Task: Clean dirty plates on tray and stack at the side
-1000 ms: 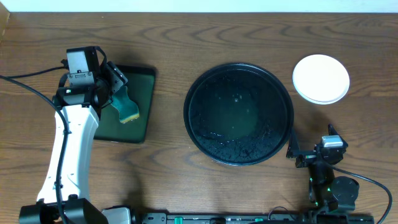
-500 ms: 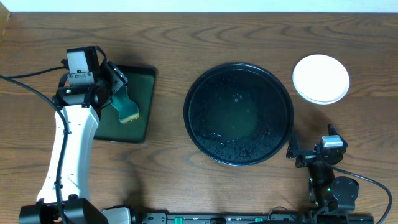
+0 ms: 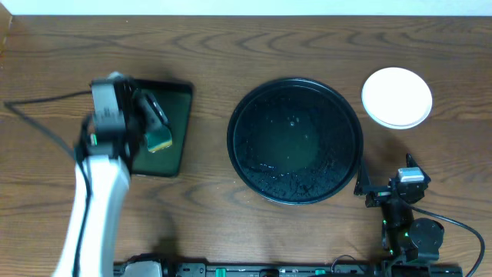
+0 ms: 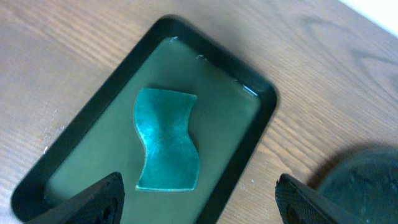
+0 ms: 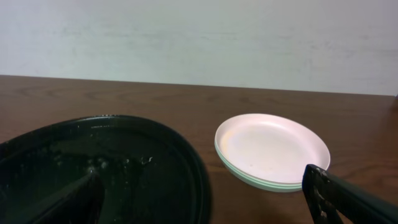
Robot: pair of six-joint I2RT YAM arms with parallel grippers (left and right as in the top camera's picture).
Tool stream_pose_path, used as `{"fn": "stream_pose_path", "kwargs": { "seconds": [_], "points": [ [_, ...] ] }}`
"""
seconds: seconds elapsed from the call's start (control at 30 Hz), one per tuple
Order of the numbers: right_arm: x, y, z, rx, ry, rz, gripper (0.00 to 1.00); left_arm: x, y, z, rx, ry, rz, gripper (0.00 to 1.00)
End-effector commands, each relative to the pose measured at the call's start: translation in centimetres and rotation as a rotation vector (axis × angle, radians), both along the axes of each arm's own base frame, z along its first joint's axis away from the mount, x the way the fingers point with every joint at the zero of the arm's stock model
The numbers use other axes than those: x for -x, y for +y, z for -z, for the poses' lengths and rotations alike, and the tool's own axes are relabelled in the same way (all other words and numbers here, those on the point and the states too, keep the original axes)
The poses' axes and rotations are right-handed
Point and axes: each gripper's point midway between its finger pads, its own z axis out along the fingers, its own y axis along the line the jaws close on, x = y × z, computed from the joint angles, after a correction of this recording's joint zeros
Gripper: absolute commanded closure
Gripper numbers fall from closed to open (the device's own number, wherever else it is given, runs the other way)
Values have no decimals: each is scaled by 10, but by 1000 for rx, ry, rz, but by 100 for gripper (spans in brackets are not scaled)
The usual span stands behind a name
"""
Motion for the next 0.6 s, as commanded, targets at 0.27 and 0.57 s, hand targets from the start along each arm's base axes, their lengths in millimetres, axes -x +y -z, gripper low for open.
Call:
{"fn": "stream_pose_path", "kwargs": {
  "seconds": [0.27,0.57],
  "points": [
    [0,-2,0,8,-3,9,1,79,-28,3,-181,-485,250,21],
    [0,-2,0,8,-4,9,1,100,-33,13,-280,-651,304,21]
  ]
}}
